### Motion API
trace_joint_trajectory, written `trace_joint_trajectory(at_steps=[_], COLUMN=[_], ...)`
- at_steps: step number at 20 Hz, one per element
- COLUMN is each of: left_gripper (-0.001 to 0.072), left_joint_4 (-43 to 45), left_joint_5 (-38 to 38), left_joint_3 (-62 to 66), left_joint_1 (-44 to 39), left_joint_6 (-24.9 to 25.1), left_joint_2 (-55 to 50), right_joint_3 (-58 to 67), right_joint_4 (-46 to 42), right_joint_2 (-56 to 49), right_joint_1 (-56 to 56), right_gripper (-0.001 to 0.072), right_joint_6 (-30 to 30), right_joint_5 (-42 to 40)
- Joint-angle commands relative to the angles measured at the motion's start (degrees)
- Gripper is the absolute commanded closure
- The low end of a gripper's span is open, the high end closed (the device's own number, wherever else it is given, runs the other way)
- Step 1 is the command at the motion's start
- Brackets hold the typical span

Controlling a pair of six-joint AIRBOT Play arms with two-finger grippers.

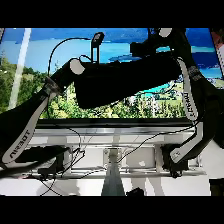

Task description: Fold the clothes and pants, and hang the long-sleeved shirts on hangers.

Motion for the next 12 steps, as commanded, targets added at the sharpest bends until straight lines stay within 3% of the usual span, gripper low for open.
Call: trace_joint_trajectory(at_steps=[1, 2, 4, 7, 11, 12], left_gripper=[0.001, 0.0031, 0.0244, 0.0246, 0.0241, 0.0192], left_joint_4=[2.56, 3.43, 4.66, 9.92, 7.21, 7.1], left_joint_5=[-1.14, -2.75, -10.14, -19.23, -18.08, -16.7], left_joint_3=[0.0, 0.0, 0.0, -2.49, -14.49, -17.77], left_joint_1=[3.34, 6.56, 15.17, 26.16, 36.09, 36.94], left_joint_6=[-0.22, -0.85, -2.29, -2.32, -2.32, -2.32], left_joint_2=[2.23, 3.15, 4.31, 4.42, 4.5, 4.42], right_joint_3=[0.0, 0.0, 0.0, 0.0, 0.0, 0.0], right_joint_4=[0.0, 0.0, -0.02, 0.0, 0.0, 0.04], right_joint_2=[0.02, 0.02, 0.02, 0.0, 0.0, 0.0], right_joint_1=[-0.09, -0.09, -0.09, -0.09, -0.09, -0.07], right_gripper=[0.0696, 0.0696, 0.0695, 0.0696, 0.0696, 0.0695], right_joint_6=[-0.07, -0.09, -0.09, -0.13, -0.31, -0.96], right_joint_5=[0.76, 0.76, 0.68, 0.55, 0.17, -0.26])
